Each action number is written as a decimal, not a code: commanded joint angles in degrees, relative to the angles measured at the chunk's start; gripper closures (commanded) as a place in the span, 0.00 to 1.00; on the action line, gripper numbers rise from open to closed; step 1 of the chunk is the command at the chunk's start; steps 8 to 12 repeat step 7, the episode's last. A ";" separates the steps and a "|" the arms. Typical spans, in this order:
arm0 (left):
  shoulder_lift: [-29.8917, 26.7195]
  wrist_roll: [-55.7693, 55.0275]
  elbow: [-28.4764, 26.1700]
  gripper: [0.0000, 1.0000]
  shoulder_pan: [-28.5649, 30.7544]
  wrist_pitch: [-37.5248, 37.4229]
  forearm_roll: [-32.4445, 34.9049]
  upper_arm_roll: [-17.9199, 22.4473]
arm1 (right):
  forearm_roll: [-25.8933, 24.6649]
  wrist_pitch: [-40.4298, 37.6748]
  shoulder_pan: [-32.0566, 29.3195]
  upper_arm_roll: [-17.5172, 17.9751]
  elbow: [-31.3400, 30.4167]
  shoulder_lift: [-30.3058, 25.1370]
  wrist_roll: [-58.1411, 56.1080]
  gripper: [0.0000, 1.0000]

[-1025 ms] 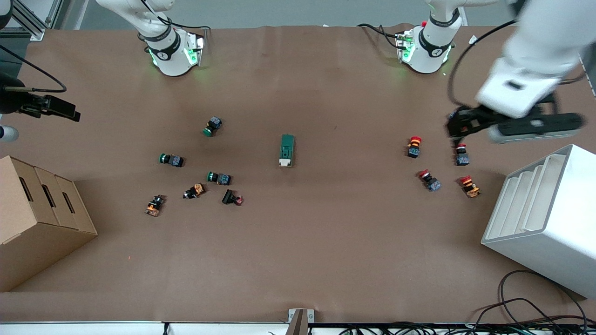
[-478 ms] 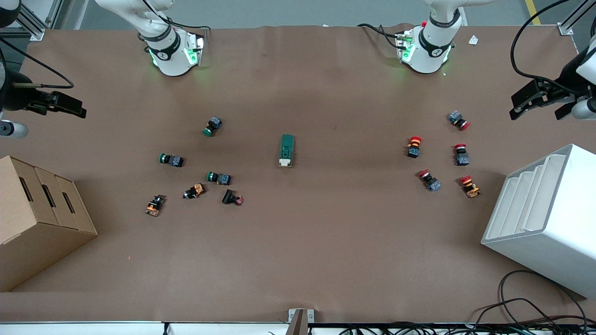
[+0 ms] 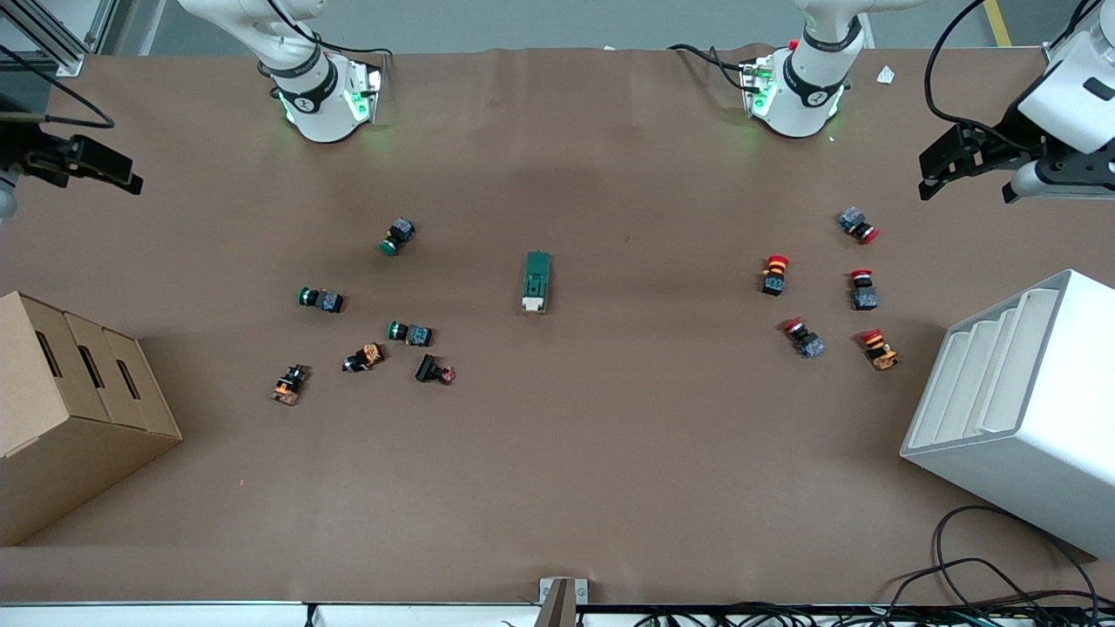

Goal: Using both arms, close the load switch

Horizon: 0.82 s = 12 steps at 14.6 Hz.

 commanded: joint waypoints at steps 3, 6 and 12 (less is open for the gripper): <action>-0.98 1.71 -0.53 0.00 0.53 -0.22 -0.03 0.20 | 1.34 2.83 -0.46 0.34 -2.21 -2.74 0.12 0.00; -0.89 1.45 -0.35 0.00 0.53 -0.22 0.15 0.46 | 1.43 3.02 -0.11 0.60 -2.03 -2.65 0.03 0.00; -0.89 1.45 -0.35 0.00 0.53 -0.22 0.15 0.46 | 1.43 2.93 -0.11 0.69 -2.03 -2.65 -0.15 0.00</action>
